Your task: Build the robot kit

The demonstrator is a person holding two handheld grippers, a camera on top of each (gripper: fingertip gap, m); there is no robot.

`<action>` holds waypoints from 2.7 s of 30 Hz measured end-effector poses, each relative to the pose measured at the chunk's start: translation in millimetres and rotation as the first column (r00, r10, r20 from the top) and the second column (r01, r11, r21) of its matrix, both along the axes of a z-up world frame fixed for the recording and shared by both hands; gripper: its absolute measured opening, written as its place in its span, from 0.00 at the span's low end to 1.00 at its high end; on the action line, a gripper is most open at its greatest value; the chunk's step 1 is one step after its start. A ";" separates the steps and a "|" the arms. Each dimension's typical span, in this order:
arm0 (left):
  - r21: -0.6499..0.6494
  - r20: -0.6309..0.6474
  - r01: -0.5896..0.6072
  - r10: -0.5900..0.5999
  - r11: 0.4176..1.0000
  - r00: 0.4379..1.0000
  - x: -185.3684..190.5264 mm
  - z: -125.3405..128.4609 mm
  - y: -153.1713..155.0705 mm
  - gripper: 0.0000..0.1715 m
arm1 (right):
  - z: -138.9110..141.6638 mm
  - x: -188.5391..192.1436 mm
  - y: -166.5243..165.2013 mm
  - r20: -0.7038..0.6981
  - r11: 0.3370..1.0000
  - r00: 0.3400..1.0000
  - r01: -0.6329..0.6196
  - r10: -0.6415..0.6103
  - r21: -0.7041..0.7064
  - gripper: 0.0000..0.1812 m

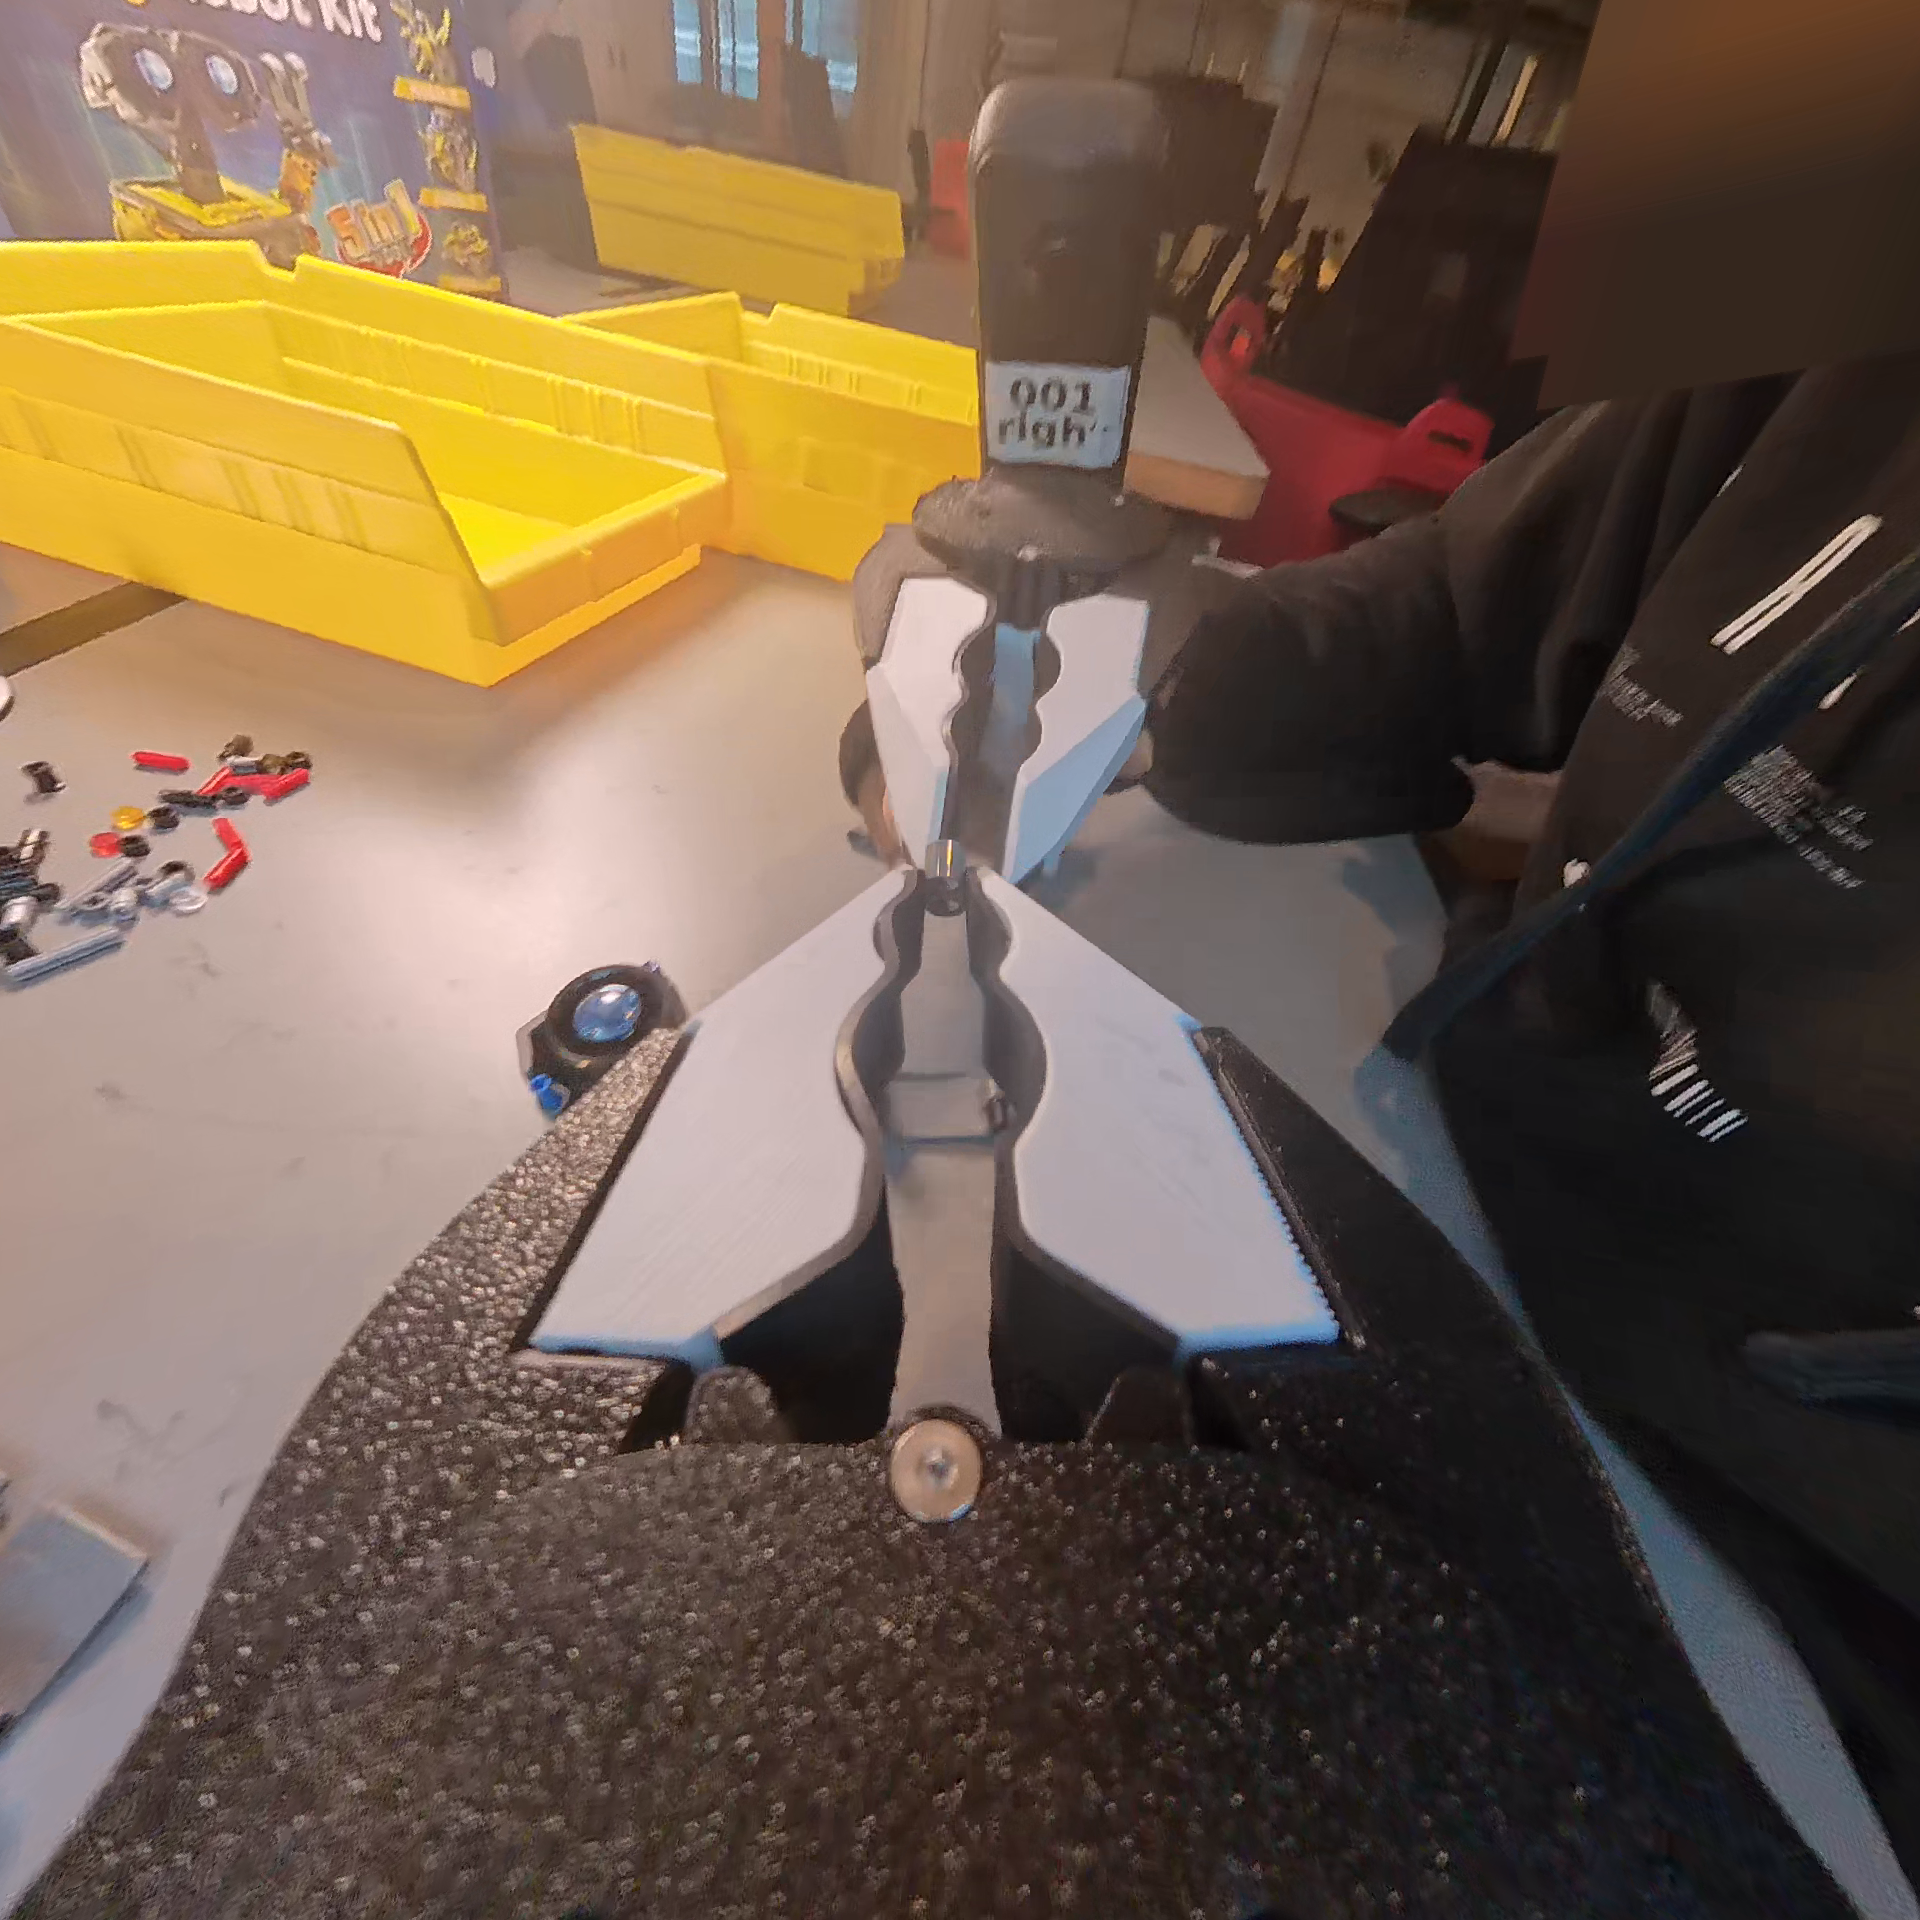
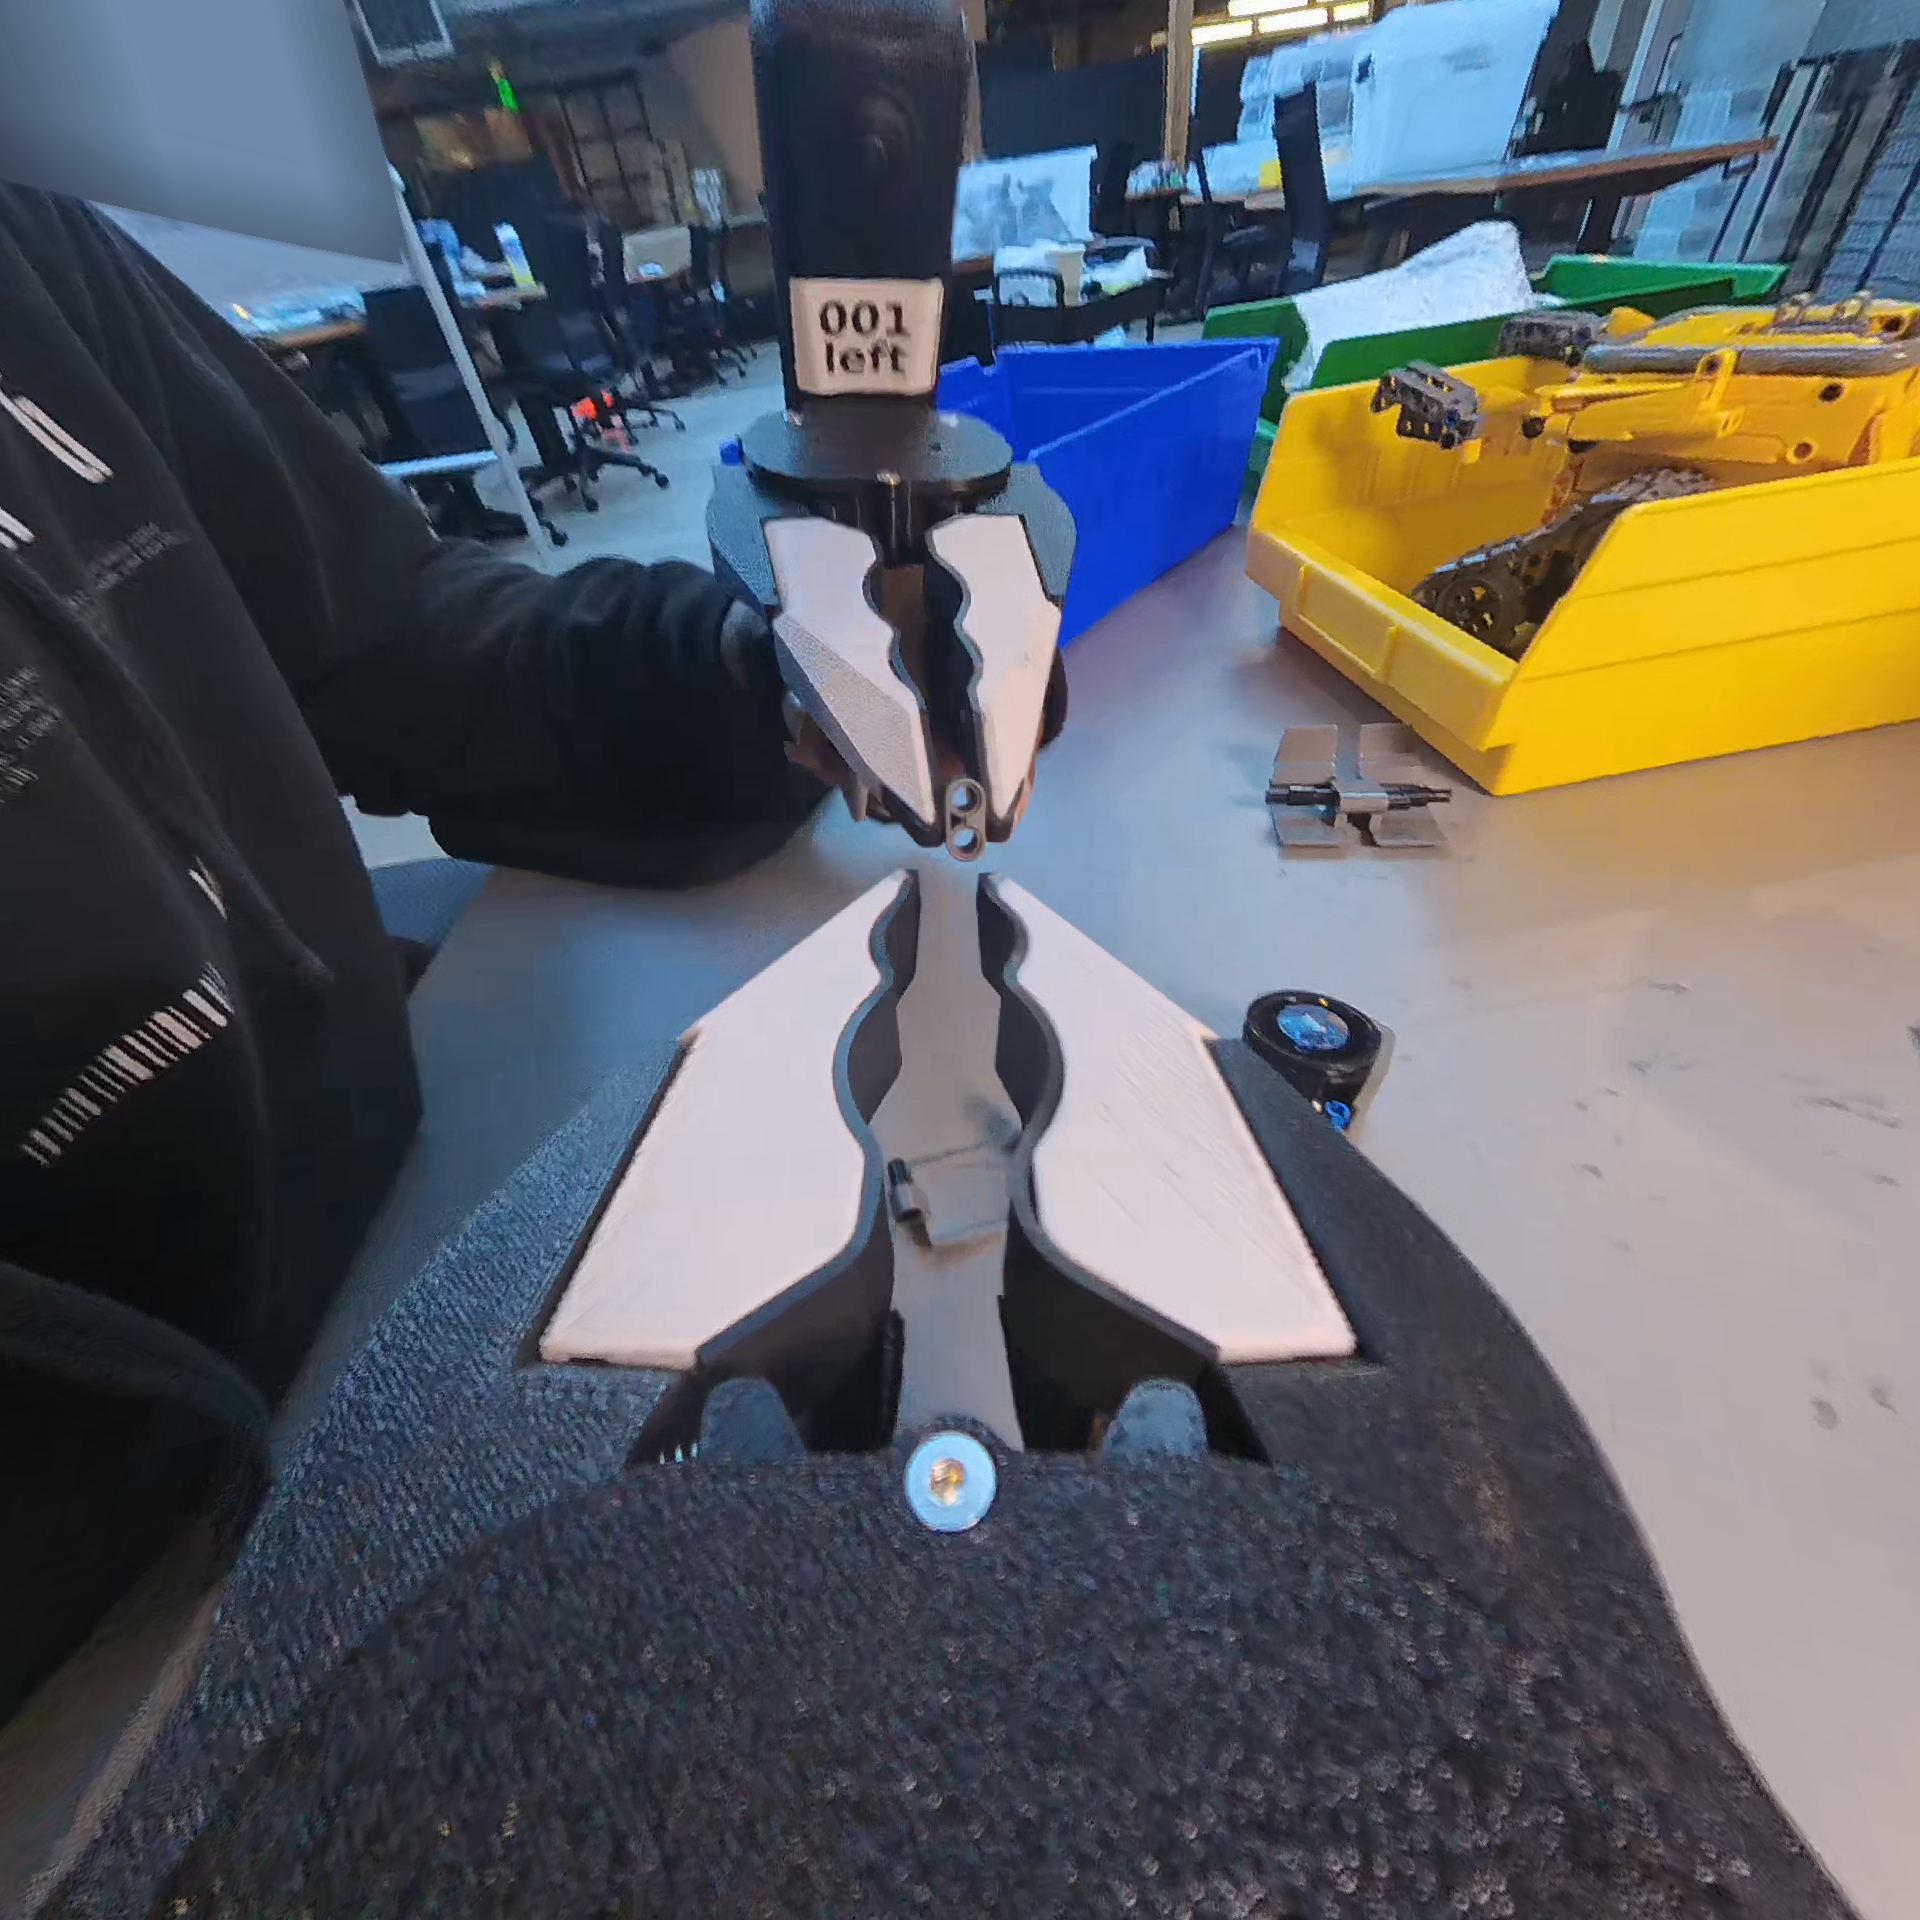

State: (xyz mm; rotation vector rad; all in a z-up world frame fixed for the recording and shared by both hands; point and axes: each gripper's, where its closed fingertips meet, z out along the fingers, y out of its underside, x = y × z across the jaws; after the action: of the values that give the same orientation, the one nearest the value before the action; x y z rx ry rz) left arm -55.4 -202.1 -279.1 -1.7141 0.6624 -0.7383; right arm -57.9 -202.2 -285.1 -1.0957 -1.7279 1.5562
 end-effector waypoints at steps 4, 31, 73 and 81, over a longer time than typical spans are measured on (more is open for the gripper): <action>-0.080 -0.198 -0.060 0.043 0.995 0.979 -20.3 -35.6 4.3 0.04 | -38.4 1.2 21.3 0.163 0.967 0.985 0.013 -0.056 0.254 0.09; -0.100 -0.296 -0.010 -0.020 0.995 0.955 -3.6 -58.0 3.3 0.04 | -62.5 -4.5 7.3 0.252 0.915 0.967 -0.132 0.034 0.382 0.04; -0.054 -0.453 0.048 -0.067 0.997 0.889 6.3 -74.5 -3.9 0.04 | -73.8 4.7 -1.0 0.296 0.884 0.953 -0.191 0.063 0.426 0.03; -0.054 -0.457 0.057 -0.075 0.997 0.886 8.0 -75.1 -4.9 0.04 | -73.8 5.6 -2.5 0.298 0.881 0.952 -0.198 0.068 0.430 0.04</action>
State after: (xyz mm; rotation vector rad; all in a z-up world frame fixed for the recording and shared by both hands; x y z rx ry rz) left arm -47.4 -207.1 -354.2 -1.9289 1.0413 -0.3869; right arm -52.2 -204.7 -358.9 -0.9937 -2.2549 1.0130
